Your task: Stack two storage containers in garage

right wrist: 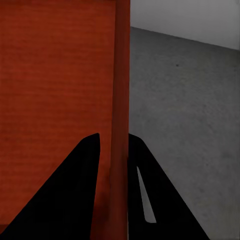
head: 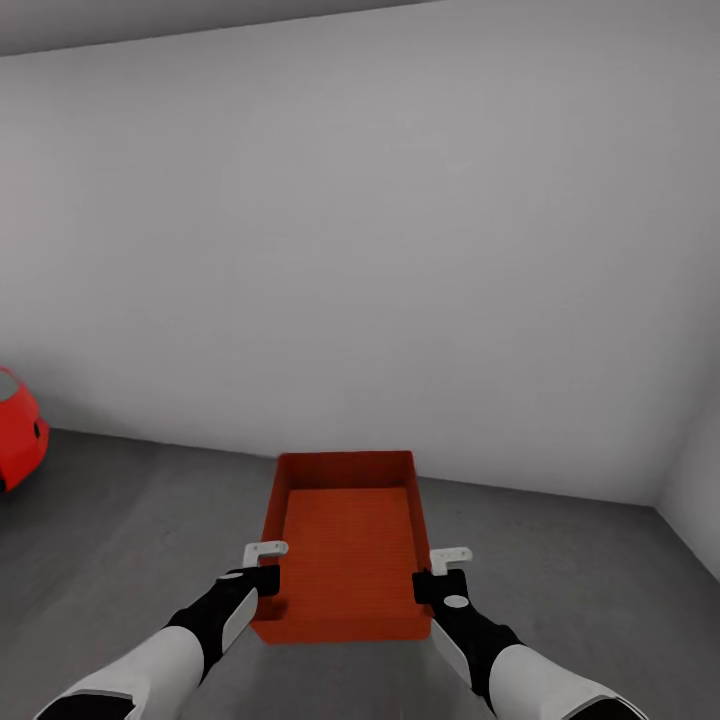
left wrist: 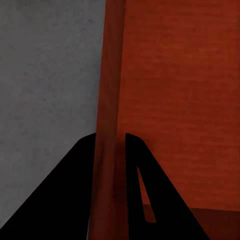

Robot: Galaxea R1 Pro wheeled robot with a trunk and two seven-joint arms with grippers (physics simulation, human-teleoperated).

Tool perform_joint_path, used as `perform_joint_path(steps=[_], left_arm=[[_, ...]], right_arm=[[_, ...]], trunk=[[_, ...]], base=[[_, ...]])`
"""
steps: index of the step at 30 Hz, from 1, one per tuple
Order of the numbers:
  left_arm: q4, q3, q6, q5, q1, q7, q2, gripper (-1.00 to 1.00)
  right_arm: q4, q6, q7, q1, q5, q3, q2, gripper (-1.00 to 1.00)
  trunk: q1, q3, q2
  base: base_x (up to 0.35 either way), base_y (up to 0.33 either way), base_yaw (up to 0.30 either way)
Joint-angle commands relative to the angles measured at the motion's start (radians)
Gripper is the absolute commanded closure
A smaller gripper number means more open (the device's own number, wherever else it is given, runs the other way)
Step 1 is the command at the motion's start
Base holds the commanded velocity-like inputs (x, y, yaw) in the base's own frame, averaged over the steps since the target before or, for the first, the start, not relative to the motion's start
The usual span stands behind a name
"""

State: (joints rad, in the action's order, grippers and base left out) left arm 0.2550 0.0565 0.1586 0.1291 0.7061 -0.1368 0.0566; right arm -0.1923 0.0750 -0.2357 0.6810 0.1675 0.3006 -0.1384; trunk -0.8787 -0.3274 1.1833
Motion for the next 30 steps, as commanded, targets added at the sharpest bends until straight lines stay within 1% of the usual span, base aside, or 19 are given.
perform_joint_path(steps=[1,2,5,17,30], left_arm=[[0.017,-0.031,-0.041,-0.013,0.001,-0.075,-0.020,1.00],[0.017,-0.031,-0.042,-0.011,0.001,-0.075,-0.027,1.00],[0.017,-0.031,-0.042,-0.010,0.001,-0.075,-0.035,1.00],[0.018,-0.030,-0.043,-0.009,0.001,-0.075,-0.038,1.00],[0.019,-0.032,-0.042,-0.009,0.001,-0.075,-0.038,1.00]], right_arm=[[0.002,0.003,0.001,0.000,0.023,0.008,0.000,1.00],[0.002,0.003,0.001,0.000,0.023,0.008,0.000,1.00],[0.002,0.003,0.001,0.000,0.023,0.008,0.000,1.00],[0.002,0.003,0.001,0.000,0.023,0.008,0.000,1.00],[0.002,0.003,0.001,0.000,0.023,0.008,-0.001,1.00]], trunk=[[-0.001,-0.001,0.001],[-0.001,-0.001,0.001],[-0.001,-0.001,0.001],[-0.001,-0.001,0.001],[-0.001,-0.001,0.001]], base=[[0.321,0.010,-0.008],[0.322,0.005,-0.004],[0.322,0.002,-0.002],[0.322,0.000,-0.018],[0.322,0.000,-0.238]])
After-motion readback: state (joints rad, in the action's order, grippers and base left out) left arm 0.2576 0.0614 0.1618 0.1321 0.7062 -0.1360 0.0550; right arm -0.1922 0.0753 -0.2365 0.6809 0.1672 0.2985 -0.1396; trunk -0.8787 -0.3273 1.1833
